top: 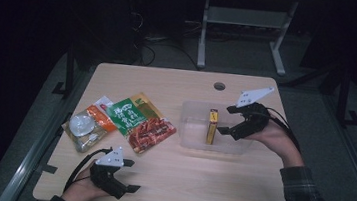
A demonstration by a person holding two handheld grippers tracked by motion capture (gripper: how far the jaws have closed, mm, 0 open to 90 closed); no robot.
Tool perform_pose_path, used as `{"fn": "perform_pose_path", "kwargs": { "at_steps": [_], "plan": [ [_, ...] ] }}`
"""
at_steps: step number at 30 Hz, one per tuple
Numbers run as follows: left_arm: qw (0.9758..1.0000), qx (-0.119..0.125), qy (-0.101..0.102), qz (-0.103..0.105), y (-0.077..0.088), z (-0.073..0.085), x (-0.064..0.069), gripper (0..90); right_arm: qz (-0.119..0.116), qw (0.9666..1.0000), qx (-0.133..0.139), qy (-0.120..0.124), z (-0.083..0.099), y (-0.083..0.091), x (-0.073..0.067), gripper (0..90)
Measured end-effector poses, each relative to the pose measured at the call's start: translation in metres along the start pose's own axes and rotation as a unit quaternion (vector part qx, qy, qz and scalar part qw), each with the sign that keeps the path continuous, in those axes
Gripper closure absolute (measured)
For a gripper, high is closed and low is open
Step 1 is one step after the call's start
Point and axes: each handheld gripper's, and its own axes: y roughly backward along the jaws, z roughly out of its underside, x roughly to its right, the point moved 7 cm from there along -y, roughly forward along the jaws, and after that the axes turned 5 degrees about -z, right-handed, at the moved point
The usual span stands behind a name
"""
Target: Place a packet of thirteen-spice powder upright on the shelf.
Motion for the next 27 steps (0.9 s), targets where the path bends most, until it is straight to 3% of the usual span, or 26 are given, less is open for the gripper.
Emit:
{"fn": "perform_pose_path", "kwargs": {
  "at_steps": [8, 12, 15, 16, 21, 27],
  "plan": [
    [1.0000, -0.007, -0.002, -0.005, -0.003, -0.002, -0.004, 13.9, 0.019, 0.9997, 0.014, -0.006, 0.019, 0.001, -0.030, 17.9],
    [0.9999, -0.009, -0.001, -0.009, -0.004, -0.003, -0.006, 14.2, 0.013, 0.9999, 0.005, -0.006, 0.032, -0.006, -0.049, 18.6],
    [0.9999, -0.011, -0.001, -0.011, -0.006, -0.003, -0.007, 14.2, 0.011, 0.9998, 0.006, -0.018, 0.041, -0.011, -0.059, 19.4],
    [0.9998, -0.014, -0.003, -0.012, -0.006, -0.003, -0.007, 14.3, 0.005, 0.9996, 0.006, -0.028, 0.049, -0.015, -0.069, 19.4],
    [0.9998, -0.012, 0.003, -0.017, -0.008, -0.005, -0.008, 14.9, 0.001, 0.9990, 0.009, -0.044, 0.066, -0.023, -0.083, 19.5],
    [0.9993, 0.001, 0.020, -0.032, -0.007, -0.014, -0.019, 23.9, -0.008, 0.9984, 0.002, -0.056, 0.088, -0.034, -0.101, 19.7]
  ]
}}
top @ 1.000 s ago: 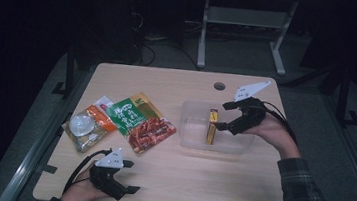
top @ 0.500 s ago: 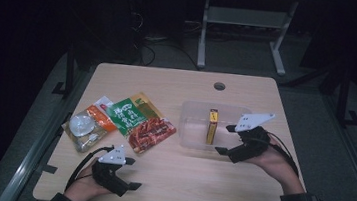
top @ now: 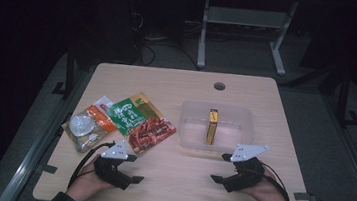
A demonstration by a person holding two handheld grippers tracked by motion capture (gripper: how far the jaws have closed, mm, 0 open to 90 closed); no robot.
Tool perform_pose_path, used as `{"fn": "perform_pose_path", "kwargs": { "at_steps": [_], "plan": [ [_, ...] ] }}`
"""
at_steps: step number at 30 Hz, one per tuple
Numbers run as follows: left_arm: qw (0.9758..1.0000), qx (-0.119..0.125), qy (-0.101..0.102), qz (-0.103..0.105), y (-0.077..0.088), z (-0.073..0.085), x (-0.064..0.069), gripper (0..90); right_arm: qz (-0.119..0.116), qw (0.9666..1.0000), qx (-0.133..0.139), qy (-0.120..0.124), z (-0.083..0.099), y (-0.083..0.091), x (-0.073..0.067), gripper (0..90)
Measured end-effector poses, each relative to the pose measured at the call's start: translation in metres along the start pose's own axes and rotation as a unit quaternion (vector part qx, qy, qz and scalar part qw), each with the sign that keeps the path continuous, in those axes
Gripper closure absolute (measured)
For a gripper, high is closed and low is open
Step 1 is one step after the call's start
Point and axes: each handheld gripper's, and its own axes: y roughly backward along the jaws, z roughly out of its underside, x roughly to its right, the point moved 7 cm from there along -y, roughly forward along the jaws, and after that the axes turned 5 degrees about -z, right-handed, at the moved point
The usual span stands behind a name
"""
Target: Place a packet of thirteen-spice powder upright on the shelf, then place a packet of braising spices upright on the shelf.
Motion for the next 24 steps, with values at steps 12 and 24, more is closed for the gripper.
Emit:
{"fn": "perform_pose_path", "kwargs": {
  "at_steps": [12, 24],
  "plan": [
    [0.9967, 0.013, 0.051, -0.062, -0.010, -0.036, -0.062, 89.7, -0.013, 0.9998, -0.013, -0.010, 0.012, -0.010, -0.012, 20.0],
    [0.9854, 0.015, 0.095, -0.140, -0.034, -0.066, -0.142, 89.9, -0.020, 0.9997, -0.015, -0.001, 0.013, -0.011, -0.013, 20.0]
  ]
}}
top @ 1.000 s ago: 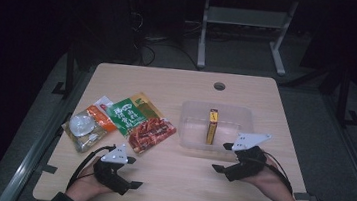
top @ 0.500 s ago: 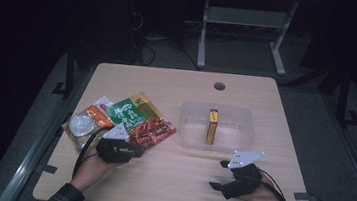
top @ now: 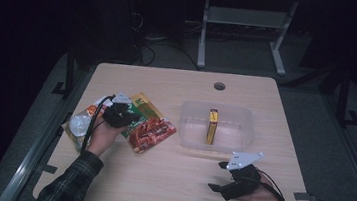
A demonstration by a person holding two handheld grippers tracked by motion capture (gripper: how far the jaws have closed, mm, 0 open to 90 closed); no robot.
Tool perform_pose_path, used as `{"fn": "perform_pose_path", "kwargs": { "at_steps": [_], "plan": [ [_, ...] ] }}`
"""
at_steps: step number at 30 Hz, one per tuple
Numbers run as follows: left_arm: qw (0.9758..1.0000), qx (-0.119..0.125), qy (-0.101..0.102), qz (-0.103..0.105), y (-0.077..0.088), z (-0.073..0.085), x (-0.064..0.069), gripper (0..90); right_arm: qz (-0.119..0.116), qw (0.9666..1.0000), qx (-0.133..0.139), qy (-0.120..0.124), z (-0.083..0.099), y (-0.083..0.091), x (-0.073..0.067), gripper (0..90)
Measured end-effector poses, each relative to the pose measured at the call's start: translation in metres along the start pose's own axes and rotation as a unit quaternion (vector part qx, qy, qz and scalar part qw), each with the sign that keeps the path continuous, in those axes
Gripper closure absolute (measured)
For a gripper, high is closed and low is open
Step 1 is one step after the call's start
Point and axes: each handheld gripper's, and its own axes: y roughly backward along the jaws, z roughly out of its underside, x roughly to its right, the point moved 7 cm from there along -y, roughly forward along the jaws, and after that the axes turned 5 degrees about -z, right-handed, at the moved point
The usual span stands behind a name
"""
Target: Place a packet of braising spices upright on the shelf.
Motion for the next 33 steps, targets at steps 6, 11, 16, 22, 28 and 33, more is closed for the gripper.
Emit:
{"fn": "perform_pose_path", "kwargs": {
  "at_steps": [6, 11, 16, 22, 28, 33],
  "plan": [
    [0.9999, -0.002, -0.012, 0.005, -0.031, -0.024, 0.002, 89.9, -0.003, 1.0000, -0.003, 0.000, 0.000, -0.002, 0.001, 20.0],
    [0.9996, -0.016, -0.020, 0.014, -0.061, -0.040, 0.014, 89.9, -0.004, 1.0000, -0.002, 0.004, -0.001, -0.001, 0.000, 20.1],
    [0.9986, -0.037, -0.032, 0.021, -0.086, -0.042, 0.027, 89.9, -0.007, 0.9999, -0.004, 0.009, 0.000, -0.001, 0.000, 20.2],
    [0.9963, -0.062, -0.047, 0.036, -0.097, -0.037, 0.042, 89.9, -0.010, 0.9999, -0.003, 0.011, 0.000, -0.001, -0.001, 20.4],
    [0.9938, -0.081, -0.054, 0.054, -0.094, -0.032, 0.047, 90.0, -0.012, 0.9998, 0.002, 0.012, -0.002, 0.000, -0.002, 20.4],
    [0.9915, -0.092, -0.063, 0.068, -0.085, -0.025, 0.058, 90.0, -0.013, 0.9999, 0.001, 0.010, -0.001, -0.001, -0.002, 20.5]
  ]
}}
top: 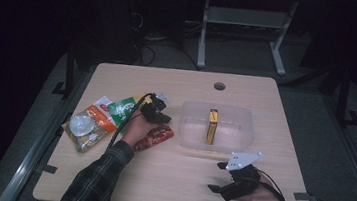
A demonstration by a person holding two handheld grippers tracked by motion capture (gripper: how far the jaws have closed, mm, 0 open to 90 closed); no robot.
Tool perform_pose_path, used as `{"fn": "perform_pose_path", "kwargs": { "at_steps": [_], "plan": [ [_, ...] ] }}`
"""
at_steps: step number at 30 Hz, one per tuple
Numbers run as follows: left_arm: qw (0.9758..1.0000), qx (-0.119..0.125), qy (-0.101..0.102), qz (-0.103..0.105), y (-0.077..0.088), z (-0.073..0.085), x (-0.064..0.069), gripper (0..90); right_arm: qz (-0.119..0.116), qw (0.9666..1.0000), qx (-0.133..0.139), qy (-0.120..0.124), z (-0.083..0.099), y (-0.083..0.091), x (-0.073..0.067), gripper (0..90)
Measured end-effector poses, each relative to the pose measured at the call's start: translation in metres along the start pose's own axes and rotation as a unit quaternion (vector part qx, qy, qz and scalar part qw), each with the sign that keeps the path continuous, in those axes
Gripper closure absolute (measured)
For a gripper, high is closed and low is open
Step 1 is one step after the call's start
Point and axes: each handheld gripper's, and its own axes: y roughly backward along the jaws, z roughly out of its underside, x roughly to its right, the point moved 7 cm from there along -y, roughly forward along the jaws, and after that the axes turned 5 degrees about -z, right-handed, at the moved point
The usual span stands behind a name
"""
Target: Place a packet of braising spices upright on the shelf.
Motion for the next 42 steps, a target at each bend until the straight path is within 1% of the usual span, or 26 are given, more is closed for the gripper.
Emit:
{"fn": "perform_pose_path", "kwargs": {
  "at_steps": [2, 3, 4, 7, 13, 16, 17, 19, 20, 21, 22, 23, 24, 25, 26, 27, 28, 29, 31, 33, 35, 37, 39, 40, 41, 42],
  "plan": [
    [1.0000, -0.003, 0.000, 0.005, 0.004, 0.005, 0.005, 90.0, 0.001, 1.0000, 0.001, 0.000, 0.000, 0.000, 0.000, 20.6],
    [1.0000, -0.004, -0.005, 0.006, 0.007, 0.008, 0.007, 90.0, 0.000, 1.0000, 0.001, 0.000, 0.000, 0.000, 0.000, 20.5],
    [0.9999, -0.005, -0.004, 0.013, 0.009, 0.011, 0.011, 90.0, 0.001, 1.0000, 0.001, 0.000, 0.000, 0.001, 0.000, 20.5],
    [0.9997, -0.008, -0.016, 0.016, 0.016, 0.019, 0.017, 90.0, 0.001, 1.0000, 0.001, 0.000, 0.000, 0.000, 0.001, 20.6],
    [0.9995, -0.011, -0.026, 0.016, 0.027, 0.031, 0.025, 90.0, 0.001, 1.0000, 0.002, 0.001, -0.001, 0.000, 0.001, 20.6],
    [0.9992, -0.014, -0.031, 0.019, 0.032, 0.039, 0.026, 90.0, 0.001, 1.0000, 0.002, 0.000, -0.001, 0.000, 0.000, 20.6],
    [0.9993, -0.016, -0.028, 0.021, 0.034, 0.041, 0.028, 90.0, 0.001, 1.0000, 0.002, 0.001, -0.001, 0.000, 0.001, 20.6],
    [0.9990, -0.021, -0.031, 0.024, 0.039, 0.047, 0.029, 90.0, 0.001, 1.0000, 0.002, -0.001, -0.001, 0.000, 0.000, 20.6],
    [0.9986, -0.027, -0.037, 0.026, 0.042, 0.051, 0.028, 90.0, 0.001, 1.0000, 0.002, -0.001, -0.001, 0.000, 0.000, 20.6],
    [0.9985, -0.028, -0.039, 0.025, 0.044, 0.053, 0.027, 90.0, 0.000, 1.0000, 0.003, -0.001, -0.001, 0.000, 0.000, 20.6],
    [0.9984, -0.030, -0.039, 0.026, 0.045, 0.055, 0.027, 90.0, 0.000, 1.0000, 0.003, 0.000, -0.001, 0.000, 0.000, 20.6],
    [0.9990, -0.024, -0.026, 0.028, 0.046, 0.055, 0.028, 90.0, 0.001, 1.0000, 0.003, 0.000, -0.001, 0.000, 0.000, 20.6],
    [0.9985, -0.028, -0.035, 0.030, 0.047, 0.056, 0.026, 90.0, 0.000, 1.0000, 0.003, -0.001, -0.001, 0.000, 0.000, 20.6],
    [0.9990, -0.020, -0.027, 0.031, 0.047, 0.054, 0.025, 90.0, 0.001, 1.0000, 0.003, 0.001, -0.001, -0.001, 0.001, 20.6],
    [0.9991, -0.017, -0.029, 0.028, 0.048, 0.052, 0.022, 90.0, 0.000, 1.0000, 0.003, 0.002, -0.001, -0.001, 0.001, 20.6],
    [0.9994, -0.009, -0.019, 0.026, 0.049, 0.049, 0.017, 90.0, 0.000, 1.0000, 0.004, 0.001, -0.001, -0.001, 0.001, 20.6],
    [0.9998, 0.004, -0.003, 0.019, 0.050, 0.044, 0.012, 90.0, 0.000, 1.0000, 0.004, 0.002, -0.002, -0.001, 0.001, 20.6],
    [0.9998, 0.013, 0.008, 0.010, 0.051, 0.039, 0.005, 90.0, 0.000, 1.0000, 0.004, 0.002, -0.002, -0.001, 0.001, 20.6],
    [0.9993, 0.025, 0.024, -0.014, 0.053, 0.029, -0.015, 90.0, -0.001, 1.0000, 0.003, 0.001, -0.002, -0.001, 0.001, 20.6],
    [0.9979, 0.035, 0.035, -0.042, 0.054, 0.019, -0.038, 90.0, -0.002, 1.0000, 0.003, 0.001, -0.002, -0.001, 0.001, 20.6],
    [0.9958, 0.040, 0.051, -0.065, 0.053, 0.009, -0.059, 90.0, -0.003, 1.0000, 0.002, 0.000, -0.002, -0.002, 0.001, 20.6],
    [0.9936, 0.039, 0.062, -0.086, 0.048, 0.003, -0.078, 90.0, -0.004, 1.0000, 0.001, 0.001, -0.001, -0.002, 0.001, 20.5],
    [0.9919, 0.040, 0.073, -0.096, 0.043, -0.002, -0.092, 90.0, -0.005, 1.0000, 0.002, 0.003, -0.002, -0.002, 0.001, 20.6],
    [0.9913, 0.036, 0.070, -0.106, 0.040, -0.003, -0.098, 90.0, -0.004, 1.0000, 0.003, 0.002, -0.002, -0.001, 0.000, 20.5],
    [0.9905, 0.044, 0.072, -0.109, 0.038, -0.005, -0.103, 90.0, -0.004, 1.0000, 0.004, 0.002, -0.003, -0.001, 0.000, 20.6],
    [0.9901, 0.040, 0.081, -0.107, 0.035, -0.005, -0.107, 90.0, -0.004, 1.0000, 0.006, 0.001, -0.003, -0.001, 0.000, 20.6]
  ]
}}
